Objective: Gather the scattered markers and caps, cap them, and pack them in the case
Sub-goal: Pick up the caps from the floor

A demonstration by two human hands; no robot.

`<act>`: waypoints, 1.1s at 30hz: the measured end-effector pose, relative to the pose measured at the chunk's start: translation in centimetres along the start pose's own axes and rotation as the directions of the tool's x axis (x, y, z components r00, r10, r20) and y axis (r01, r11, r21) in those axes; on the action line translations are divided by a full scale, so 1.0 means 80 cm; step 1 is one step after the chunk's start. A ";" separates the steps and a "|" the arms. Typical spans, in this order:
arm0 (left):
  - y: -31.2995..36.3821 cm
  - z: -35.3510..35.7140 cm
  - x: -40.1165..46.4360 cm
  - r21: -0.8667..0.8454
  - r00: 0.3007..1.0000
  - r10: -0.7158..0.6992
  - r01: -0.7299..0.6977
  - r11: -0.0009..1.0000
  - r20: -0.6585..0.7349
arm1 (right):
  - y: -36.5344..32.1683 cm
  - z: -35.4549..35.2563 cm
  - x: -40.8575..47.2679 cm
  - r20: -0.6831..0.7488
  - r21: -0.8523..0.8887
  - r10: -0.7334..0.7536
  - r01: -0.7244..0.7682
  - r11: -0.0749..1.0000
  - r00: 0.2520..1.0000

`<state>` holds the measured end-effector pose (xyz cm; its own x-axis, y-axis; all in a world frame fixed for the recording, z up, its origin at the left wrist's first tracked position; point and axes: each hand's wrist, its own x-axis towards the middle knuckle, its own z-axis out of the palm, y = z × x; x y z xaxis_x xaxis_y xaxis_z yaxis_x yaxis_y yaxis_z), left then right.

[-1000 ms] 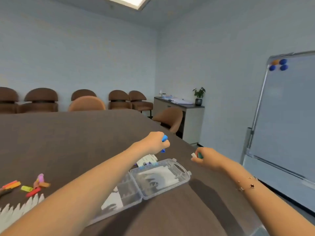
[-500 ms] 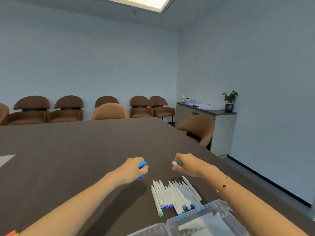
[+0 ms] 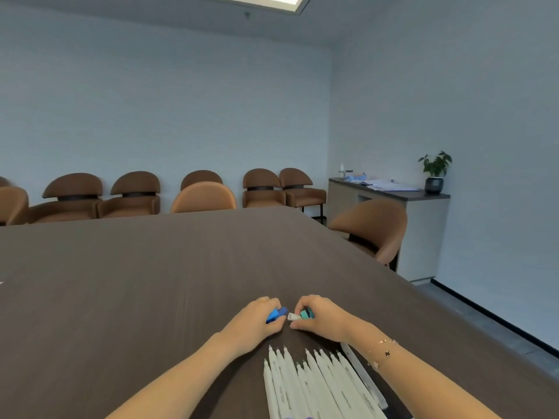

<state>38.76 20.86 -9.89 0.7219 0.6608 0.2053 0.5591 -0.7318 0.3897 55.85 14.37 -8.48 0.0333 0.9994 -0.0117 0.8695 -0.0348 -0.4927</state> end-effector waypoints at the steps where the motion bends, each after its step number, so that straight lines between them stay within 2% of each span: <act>1: -0.003 0.003 0.001 -0.037 1.000 0.013 -0.014 0.999 -0.021 | 0.003 0.001 0.000 -0.012 0.016 -0.002 0.002 1.000 1.000; 8: -0.009 0.020 -0.006 -0.123 0.997 0.069 -0.073 0.990 -0.038 | 0.010 0.007 -0.011 -0.040 0.135 -0.052 0.057 0.989 0.998; 11: -0.008 0.021 -0.009 -0.163 0.996 0.062 -0.071 0.984 -0.059 | 0.011 0.004 -0.013 -0.011 0.175 -0.055 0.056 0.983 0.998; 16: -0.010 0.019 -0.012 -0.325 0.994 0.031 -0.064 0.944 -0.106 | 0.014 -0.004 -0.015 0.021 0.263 -0.076 0.067 0.962 0.997; 22: -0.009 0.015 -0.011 -0.451 0.999 -0.022 -0.002 0.892 -0.049 | 0.015 -0.007 -0.014 0.028 0.386 -0.038 0.025 0.922 0.999; 26: -0.010 0.009 -0.013 -0.600 0.999 -0.049 0.050 0.799 0.017 | 0.018 -0.010 -0.016 0.029 0.450 0.016 -0.027 0.892 0.999; 29: -0.011 0.002 -0.019 -0.634 0.991 -0.120 0.054 0.771 -0.062 | 0.019 -0.012 -0.017 -0.003 0.438 0.068 -0.060 0.897 0.998; 33: -0.008 -0.002 -0.039 -0.536 0.958 -0.230 0.105 0.838 -0.173 | 0.012 -0.024 -0.029 -0.020 0.375 0.085 -0.071 0.924 0.996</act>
<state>36.10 19.32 -10.60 0.4919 0.8302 0.2622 0.3252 -0.4546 0.8292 57.53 11.98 -7.25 0.1166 0.9925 -0.0363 0.6166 -0.1010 -0.7807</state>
